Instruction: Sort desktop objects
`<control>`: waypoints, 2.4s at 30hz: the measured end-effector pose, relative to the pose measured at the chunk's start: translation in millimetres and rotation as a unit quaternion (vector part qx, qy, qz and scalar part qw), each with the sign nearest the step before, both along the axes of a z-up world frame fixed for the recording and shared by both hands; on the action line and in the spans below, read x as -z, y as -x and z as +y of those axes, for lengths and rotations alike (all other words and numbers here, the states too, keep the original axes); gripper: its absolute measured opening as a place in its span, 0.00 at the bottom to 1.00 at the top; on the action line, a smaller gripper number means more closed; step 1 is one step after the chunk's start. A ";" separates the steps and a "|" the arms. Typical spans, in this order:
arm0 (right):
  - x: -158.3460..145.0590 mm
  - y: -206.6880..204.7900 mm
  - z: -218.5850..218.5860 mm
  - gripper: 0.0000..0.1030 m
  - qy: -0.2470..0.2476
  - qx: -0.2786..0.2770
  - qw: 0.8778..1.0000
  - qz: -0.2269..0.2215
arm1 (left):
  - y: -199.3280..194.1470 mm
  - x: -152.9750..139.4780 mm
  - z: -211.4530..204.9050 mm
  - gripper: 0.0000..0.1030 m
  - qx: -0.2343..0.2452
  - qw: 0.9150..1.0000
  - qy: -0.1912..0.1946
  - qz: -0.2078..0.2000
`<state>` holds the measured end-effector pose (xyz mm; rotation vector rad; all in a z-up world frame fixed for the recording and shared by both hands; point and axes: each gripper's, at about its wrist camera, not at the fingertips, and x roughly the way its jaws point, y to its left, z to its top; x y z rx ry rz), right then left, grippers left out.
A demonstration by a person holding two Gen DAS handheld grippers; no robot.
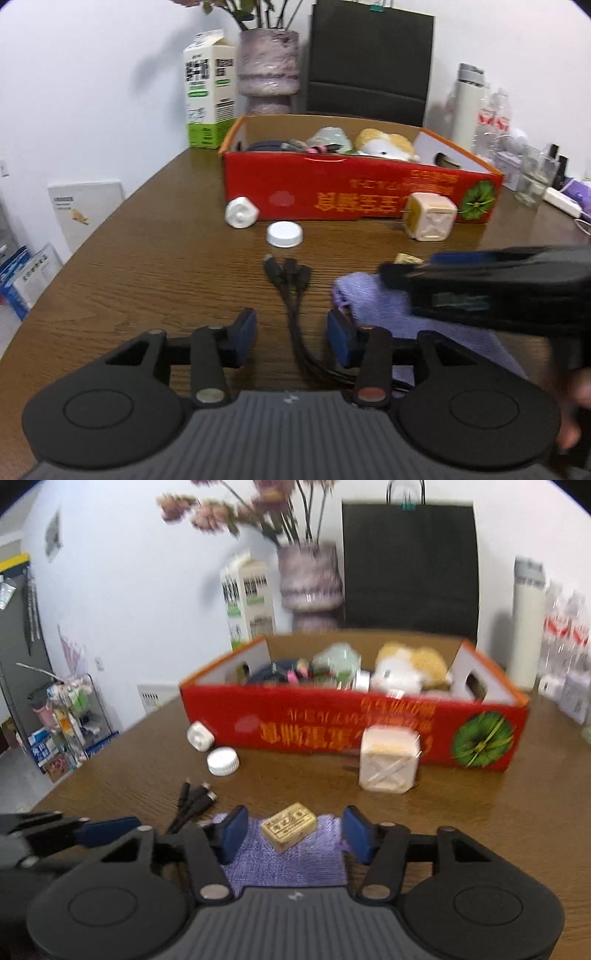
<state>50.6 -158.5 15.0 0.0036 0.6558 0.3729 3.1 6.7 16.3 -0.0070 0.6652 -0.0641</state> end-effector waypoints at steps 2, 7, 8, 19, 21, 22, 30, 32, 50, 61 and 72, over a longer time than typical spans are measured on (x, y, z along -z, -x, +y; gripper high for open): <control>7.6 -0.2 4.4 0.45 0.009 0.011 1.000 -0.010 | 1.6 0.9 -3.3 0.10 -0.014 1.000 -0.019 -0.005; 8.7 5.6 -6.1 0.33 -0.024 0.024 0.999 -0.013 | 11.1 -1.0 -8.4 0.05 -0.030 0.999 -0.023 -0.014; 8.2 6.7 -10.1 0.33 -0.037 0.031 0.999 -0.015 | 14.1 -2.0 -8.1 0.05 -0.033 0.999 -0.020 -0.014; -20.5 91.4 -44.7 0.33 -0.117 0.075 0.983 -0.119 | 74.2 -65.5 7.1 0.02 -0.063 0.993 -0.023 -0.098; -27.0 107.8 -51.4 0.33 -0.113 0.083 0.981 -0.133 | 82.7 -74.5 5.1 0.02 -0.059 0.992 -0.028 -0.111; -29.3 115.9 -55.3 0.33 -0.115 0.087 0.980 -0.139 | 86.2 -78.0 3.2 0.02 -0.058 0.991 -0.034 -0.115; -17.2 177.5 -78.5 0.33 -0.104 0.096 0.979 -0.148 | 113.2 -81.4 9.0 0.02 -0.055 0.993 -0.016 -0.106; -15.2 179.6 -84.9 0.33 -0.109 0.101 0.979 -0.142 | 115.6 -81.6 12.9 0.02 -0.057 0.993 -0.012 -0.102; 2.1 167.7 -72.8 0.33 -0.094 0.090 0.985 -0.112 | 53.4 -1.7 2.6 0.06 -0.048 0.998 -0.045 0.002; 3.9 164.4 -73.4 0.33 -0.094 0.084 0.986 -0.108 | 73.4 -54.1 11.4 0.03 -0.062 0.995 -0.030 -0.076; -11.4 152.1 -79.2 0.33 -0.101 0.086 0.984 -0.119 | 58.7 -86.4 19.7 0.03 -0.048 0.992 -0.013 -0.113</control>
